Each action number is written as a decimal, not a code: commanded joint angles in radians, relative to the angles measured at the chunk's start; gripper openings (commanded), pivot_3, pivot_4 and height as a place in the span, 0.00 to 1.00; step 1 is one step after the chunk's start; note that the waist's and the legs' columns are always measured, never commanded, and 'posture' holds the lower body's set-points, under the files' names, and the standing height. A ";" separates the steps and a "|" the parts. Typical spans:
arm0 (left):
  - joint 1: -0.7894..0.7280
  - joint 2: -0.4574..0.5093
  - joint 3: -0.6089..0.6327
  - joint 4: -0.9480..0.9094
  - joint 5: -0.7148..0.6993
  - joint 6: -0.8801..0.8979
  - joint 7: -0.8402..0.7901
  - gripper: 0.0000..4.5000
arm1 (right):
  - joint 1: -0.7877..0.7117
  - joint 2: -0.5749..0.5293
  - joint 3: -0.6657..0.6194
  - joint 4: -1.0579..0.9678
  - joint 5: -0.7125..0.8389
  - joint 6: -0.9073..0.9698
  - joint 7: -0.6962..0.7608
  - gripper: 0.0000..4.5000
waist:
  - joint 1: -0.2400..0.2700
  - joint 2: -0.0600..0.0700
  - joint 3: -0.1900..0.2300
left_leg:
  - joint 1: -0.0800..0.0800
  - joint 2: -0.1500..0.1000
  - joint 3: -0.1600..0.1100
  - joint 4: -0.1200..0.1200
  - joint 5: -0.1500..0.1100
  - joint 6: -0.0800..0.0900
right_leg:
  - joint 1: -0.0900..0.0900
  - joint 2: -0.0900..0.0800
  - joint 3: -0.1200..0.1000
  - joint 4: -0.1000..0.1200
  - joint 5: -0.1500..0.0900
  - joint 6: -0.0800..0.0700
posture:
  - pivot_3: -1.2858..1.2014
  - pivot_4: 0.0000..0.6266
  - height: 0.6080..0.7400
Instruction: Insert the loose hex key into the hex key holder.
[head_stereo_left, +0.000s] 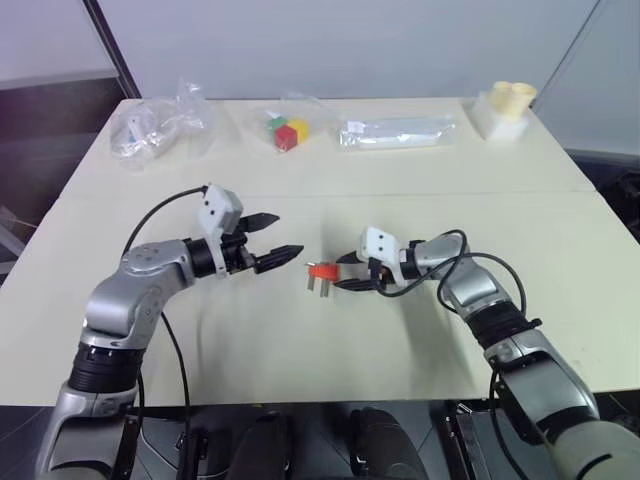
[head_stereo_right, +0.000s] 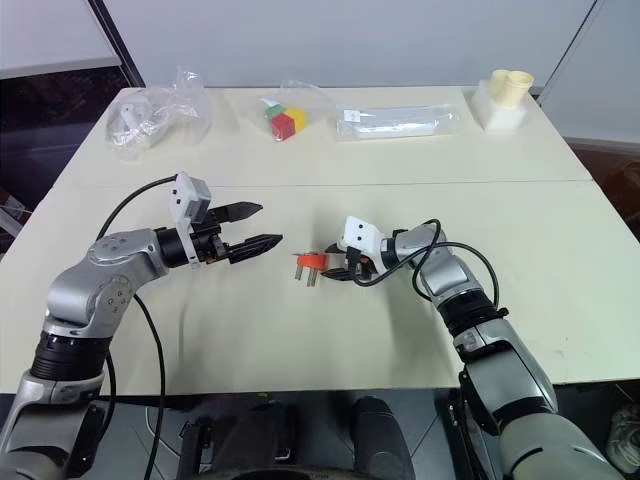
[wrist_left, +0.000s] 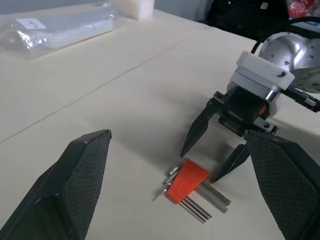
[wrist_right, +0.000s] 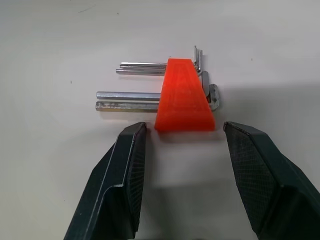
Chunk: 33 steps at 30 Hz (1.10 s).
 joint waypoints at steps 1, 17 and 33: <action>-0.003 0.009 0.014 -0.044 -0.005 0.001 0.006 0.99 | -0.023 0.015 -0.009 0.008 -0.009 -0.014 0.005 0.56 | 0.000 0.000 0.000 | 0.000 0.000 0.000 0.000 0.000 0.000 | 0.000 0.000 0.000 0.000 0.000 0.000 | 0.52 0.24 1.00; 0.007 0.015 0.020 -0.047 0.000 0.002 0.010 0.99 | -0.038 0.039 -0.007 0.052 -0.027 -0.036 0.025 0.56 | -0.003 0.000 0.000 | 0.000 0.000 0.000 0.000 0.000 0.000 | 0.000 0.000 0.000 0.000 0.000 0.000 | 0.52 0.24 1.00; 0.018 0.006 0.016 -0.032 0.014 -0.020 0.009 1.00 | -0.015 0.025 -0.009 -0.008 -0.097 -0.140 -0.064 0.23 | -0.002 0.000 0.000 | 0.000 0.000 0.000 0.000 0.000 -0.001 | 0.000 0.000 0.000 0.000 0.000 0.000 | 0.52 0.24 1.00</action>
